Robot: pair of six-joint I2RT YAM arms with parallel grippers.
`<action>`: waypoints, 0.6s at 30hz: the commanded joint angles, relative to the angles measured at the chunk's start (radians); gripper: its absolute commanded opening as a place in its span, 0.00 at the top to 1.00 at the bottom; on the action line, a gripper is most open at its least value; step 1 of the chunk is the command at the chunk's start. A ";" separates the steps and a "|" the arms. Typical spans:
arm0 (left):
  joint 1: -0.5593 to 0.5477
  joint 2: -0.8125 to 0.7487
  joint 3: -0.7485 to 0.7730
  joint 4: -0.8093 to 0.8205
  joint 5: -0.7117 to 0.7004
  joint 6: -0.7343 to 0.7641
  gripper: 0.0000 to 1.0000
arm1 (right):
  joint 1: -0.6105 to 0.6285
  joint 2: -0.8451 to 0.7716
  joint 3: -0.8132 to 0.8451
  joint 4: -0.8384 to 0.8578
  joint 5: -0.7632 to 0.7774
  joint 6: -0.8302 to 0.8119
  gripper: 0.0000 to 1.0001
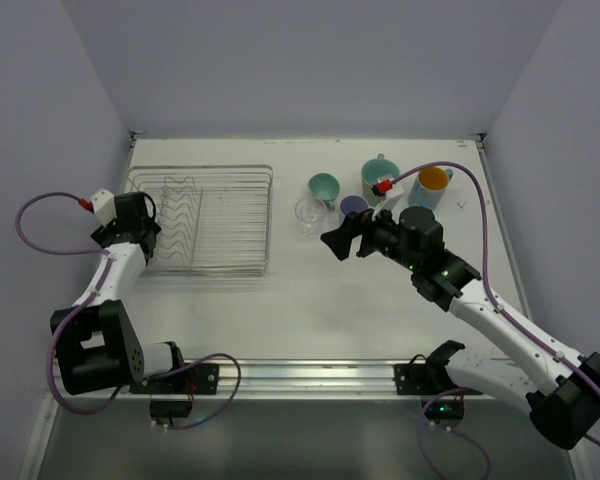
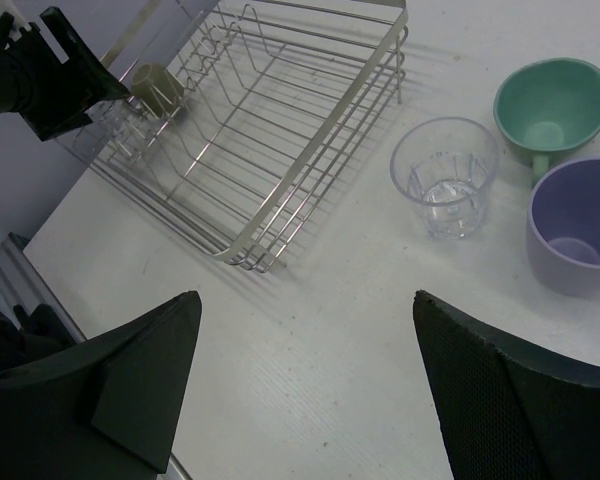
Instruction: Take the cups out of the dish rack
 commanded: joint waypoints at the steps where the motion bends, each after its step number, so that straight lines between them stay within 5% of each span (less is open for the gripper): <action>1: 0.009 0.037 0.053 0.047 -0.016 0.000 0.25 | 0.004 -0.006 0.004 0.038 -0.007 0.011 0.11; 12: 0.009 0.084 0.058 0.056 -0.010 -0.009 0.38 | 0.004 -0.018 0.004 0.031 0.007 0.005 0.11; 18: 0.009 0.063 0.063 0.046 -0.010 -0.001 0.60 | 0.002 -0.030 -0.001 0.029 0.016 0.003 0.11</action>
